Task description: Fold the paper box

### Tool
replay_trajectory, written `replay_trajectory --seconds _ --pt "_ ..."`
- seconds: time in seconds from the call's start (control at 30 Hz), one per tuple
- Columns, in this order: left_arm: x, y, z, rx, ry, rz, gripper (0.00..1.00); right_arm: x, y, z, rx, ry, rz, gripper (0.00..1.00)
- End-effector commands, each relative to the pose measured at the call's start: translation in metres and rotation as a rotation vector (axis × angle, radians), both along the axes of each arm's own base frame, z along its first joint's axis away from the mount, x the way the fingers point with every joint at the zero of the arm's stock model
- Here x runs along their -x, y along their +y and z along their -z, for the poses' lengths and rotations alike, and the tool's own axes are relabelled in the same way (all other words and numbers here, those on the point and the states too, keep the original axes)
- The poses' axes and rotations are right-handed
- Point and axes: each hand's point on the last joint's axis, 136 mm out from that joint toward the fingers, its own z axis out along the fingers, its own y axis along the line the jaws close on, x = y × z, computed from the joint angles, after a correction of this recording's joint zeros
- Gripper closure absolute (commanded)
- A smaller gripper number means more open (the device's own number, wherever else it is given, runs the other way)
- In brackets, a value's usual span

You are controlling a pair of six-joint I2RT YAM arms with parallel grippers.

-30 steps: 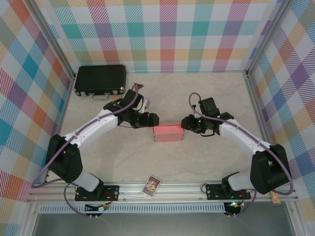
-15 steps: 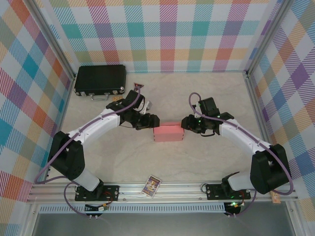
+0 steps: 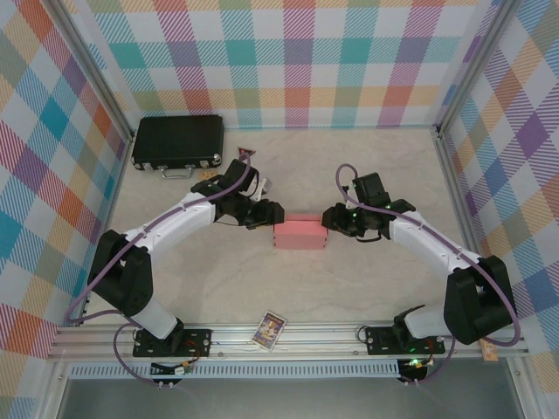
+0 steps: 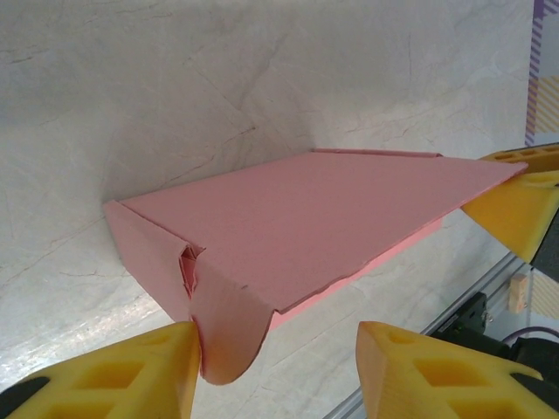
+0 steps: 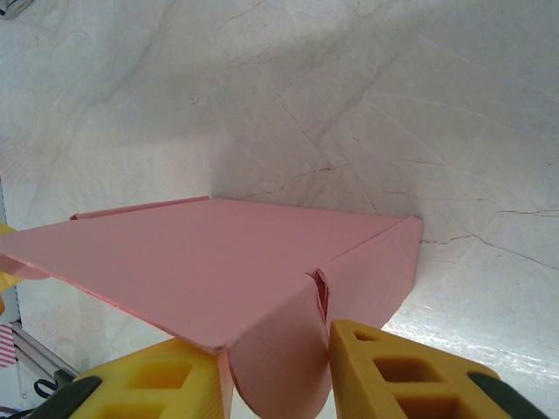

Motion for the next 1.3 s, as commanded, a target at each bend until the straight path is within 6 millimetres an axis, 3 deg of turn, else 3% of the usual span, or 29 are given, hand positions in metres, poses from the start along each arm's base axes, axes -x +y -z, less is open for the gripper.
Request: replay_trajectory --seconds 0.0,0.57,0.83,1.27 --pt "0.003 -0.011 -0.002 0.038 0.010 0.015 0.52 -0.001 0.005 -0.005 -0.020 -0.014 -0.009 0.66" --pt "0.003 -0.008 0.004 0.014 0.019 0.012 0.64 0.001 0.002 -0.003 0.059 -0.020 -0.014 0.69" --pt "0.007 -0.003 0.013 -0.015 0.035 0.012 0.77 0.004 -0.001 0.003 0.086 -0.011 -0.015 0.74" --pt "0.014 0.007 0.020 -0.082 0.032 0.026 0.78 0.007 -0.002 0.006 0.123 -0.011 -0.018 0.78"
